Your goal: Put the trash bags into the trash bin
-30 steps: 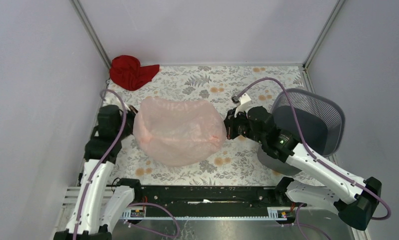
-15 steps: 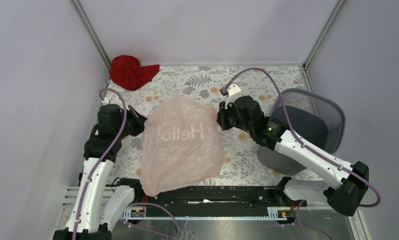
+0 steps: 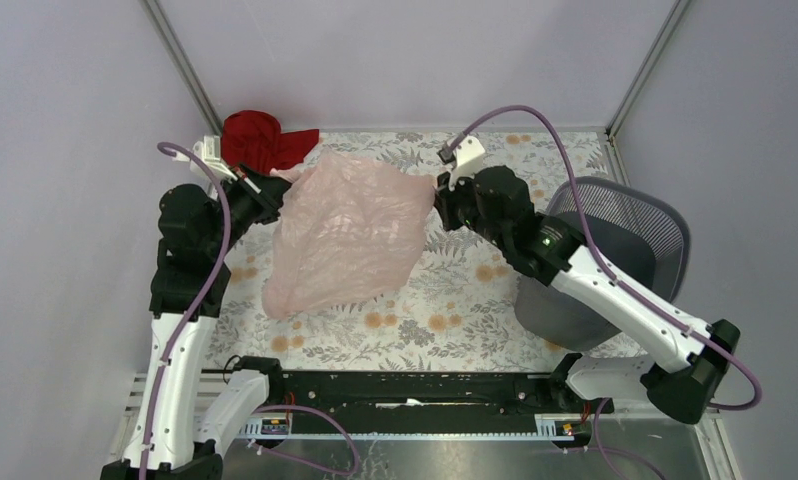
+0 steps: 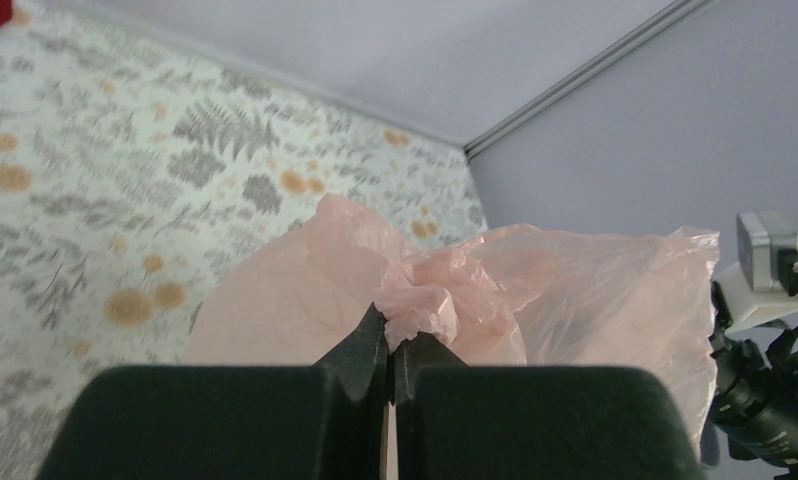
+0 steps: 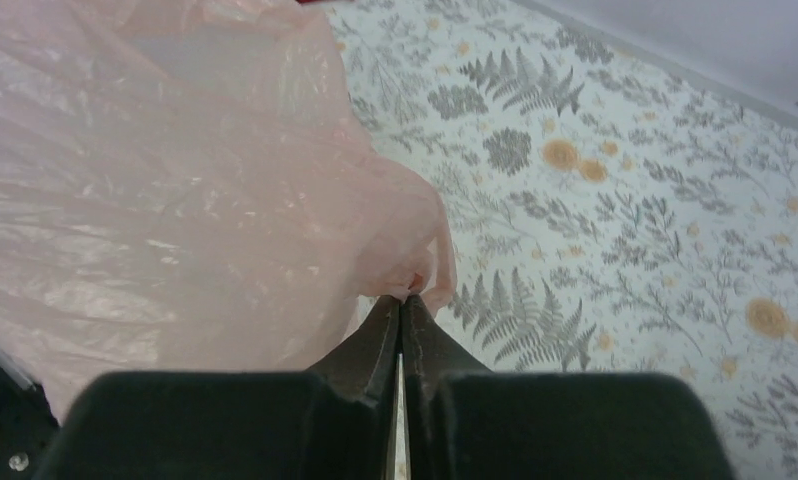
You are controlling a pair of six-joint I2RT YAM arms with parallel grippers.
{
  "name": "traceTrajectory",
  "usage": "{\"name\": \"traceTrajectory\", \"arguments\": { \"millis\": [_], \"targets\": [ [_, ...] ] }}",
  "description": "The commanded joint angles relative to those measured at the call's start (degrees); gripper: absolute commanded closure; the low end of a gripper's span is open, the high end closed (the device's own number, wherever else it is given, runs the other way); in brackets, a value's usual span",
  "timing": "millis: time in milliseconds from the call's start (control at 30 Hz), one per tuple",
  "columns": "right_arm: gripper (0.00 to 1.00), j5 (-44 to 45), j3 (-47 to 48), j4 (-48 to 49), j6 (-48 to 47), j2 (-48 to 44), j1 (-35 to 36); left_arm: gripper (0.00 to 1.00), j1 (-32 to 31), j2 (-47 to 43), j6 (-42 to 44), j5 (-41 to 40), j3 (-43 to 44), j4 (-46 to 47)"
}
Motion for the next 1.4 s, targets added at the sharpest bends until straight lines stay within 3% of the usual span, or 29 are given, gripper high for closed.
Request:
{"name": "traceTrajectory", "arguments": {
  "millis": [0, 100, 167, 300, 400, 533, 633, 733, 800, 967, 1133, 1167, 1300, 1367],
  "targets": [
    [0.97, 1.0, -5.7, -0.9, 0.1, -3.5, -0.1, 1.00, 0.1, -1.5, -0.7, 2.7, -7.7, 2.5],
    [0.99, -0.1, -4.8, -3.4, 0.5, -4.5, -0.1, 1.00, 0.1, -2.3, -2.0, 8.3, -9.3, 5.5],
    [0.94, -0.7, -3.2, -4.6, 0.5, -5.3, -0.1, 1.00, 0.1, -3.7, -2.2, 9.9, -8.7, 7.8],
    [0.65, -2.6, 1.2, -10.3, 0.4, -6.1, -0.1, 1.00, 0.1, -3.2, 1.2, 1.7, -5.4, 1.7],
    [0.37, 2.7, 6.1, -21.2, 1.6, -6.1, -0.1, 1.00, 0.1, -1.8, 3.8, -1.1, -4.3, -1.3],
    [0.15, 11.8, 13.4, -35.5, 4.5, -6.9, -0.1, 1.00, 0.1, -3.0, 5.1, -5.8, -5.3, -0.1],
    [0.02, 17.4, 15.8, -40.4, 7.0, -9.5, -0.1, 1.00, 0.1, -3.1, 5.5, -10.2, -4.5, -1.5],
    [0.00, 30.6, 16.0, -45.7, 15.9, -10.9, -0.1, 1.00, 0.1, -2.2, 4.8, -6.2, -3.7, -2.4],
    [0.00, 34.2, 16.9, -50.7, 23.6, -10.2, -0.1, 1.00, 0.1, -2.4, 3.8, -2.6, -4.2, -2.2],
    [0.00, 30.3, 14.3, -54.7, 30.0, -8.6, -0.1, 1.00, 0.1, -4.4, 2.6, -0.5, -5.7, -1.7],
    [0.00, 23.2, 10.6, -55.4, 29.8, -6.6, -0.1, 1.00, 0.1, -3.0, 3.1, 1.2, -5.7, -2.7],
    [0.03, 21.8, 9.8, -54.4, 28.4, -6.5, -0.1, 1.00, 0.1, -2.8, 2.9, 1.3, -6.1, -2.6],
    [0.42, 18.8, 8.0, -50.6, 25.0, -6.6, -0.1, 1.00, 0.1, -2.2, 2.5, 2.3, -6.8, -1.8],
    [0.51, 18.1, 7.1, -48.7, 23.1, -6.9, -0.1, 1.00, 0.1, -2.0, 2.9, 4.0, -7.1, -1.4]
  ]
}}
